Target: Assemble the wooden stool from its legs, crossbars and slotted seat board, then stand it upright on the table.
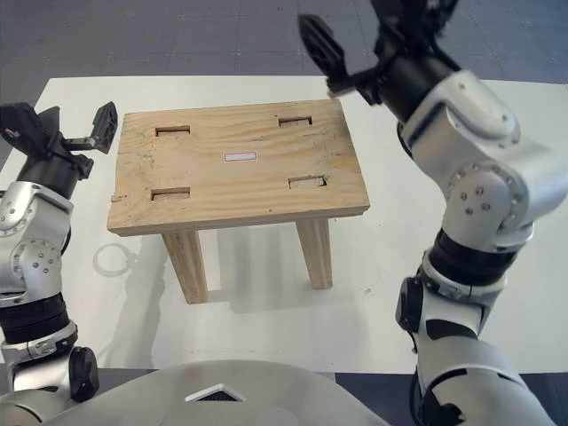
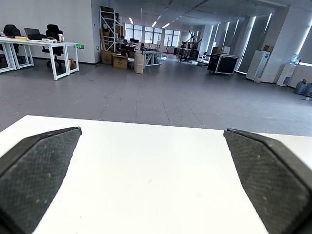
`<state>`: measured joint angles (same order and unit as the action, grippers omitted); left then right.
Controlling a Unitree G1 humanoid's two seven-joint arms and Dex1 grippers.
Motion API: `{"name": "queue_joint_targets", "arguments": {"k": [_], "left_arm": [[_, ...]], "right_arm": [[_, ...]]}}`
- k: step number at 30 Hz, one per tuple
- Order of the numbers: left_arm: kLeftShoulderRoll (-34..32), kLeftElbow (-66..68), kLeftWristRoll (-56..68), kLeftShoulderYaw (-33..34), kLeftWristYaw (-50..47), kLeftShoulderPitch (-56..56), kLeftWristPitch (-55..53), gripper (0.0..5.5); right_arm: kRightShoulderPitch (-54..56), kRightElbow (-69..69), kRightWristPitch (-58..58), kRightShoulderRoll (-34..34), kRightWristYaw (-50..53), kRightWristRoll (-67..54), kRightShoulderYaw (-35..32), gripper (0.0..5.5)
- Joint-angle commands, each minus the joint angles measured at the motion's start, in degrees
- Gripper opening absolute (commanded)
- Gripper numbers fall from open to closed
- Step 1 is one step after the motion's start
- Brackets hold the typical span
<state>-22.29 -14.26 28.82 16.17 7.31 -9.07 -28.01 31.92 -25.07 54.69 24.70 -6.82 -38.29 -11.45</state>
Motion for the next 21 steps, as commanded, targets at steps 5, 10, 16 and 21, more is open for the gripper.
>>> {"name": "queue_joint_targets", "arguments": {"k": [5, 10, 16, 21], "left_arm": [[5.27, 16.35, -8.38, -3.27, 2.57, -3.60, 15.42, 5.46], [7.27, 26.13, -11.28, -3.88, 5.02, -5.46, 24.25, 5.46], [7.50, 30.84, -11.42, -2.94, 7.36, -6.39, 28.16, 5.46], [7.76, 31.28, -11.37, -2.82, 8.11, -6.41, 29.27, 5.46]], "right_arm": [[-17.43, 17.43, -30.39, -5.19, -2.12, 18.16, 3.71, 5.49], [-20.39, 33.18, -49.07, -9.96, -1.87, 25.63, 4.95, 5.49], [-21.02, 40.73, -57.86, -10.80, -1.14, 30.56, 5.10, 5.49], [-20.86, 42.04, -59.13, -10.72, -1.37, 30.90, 4.51, 5.49]]}}
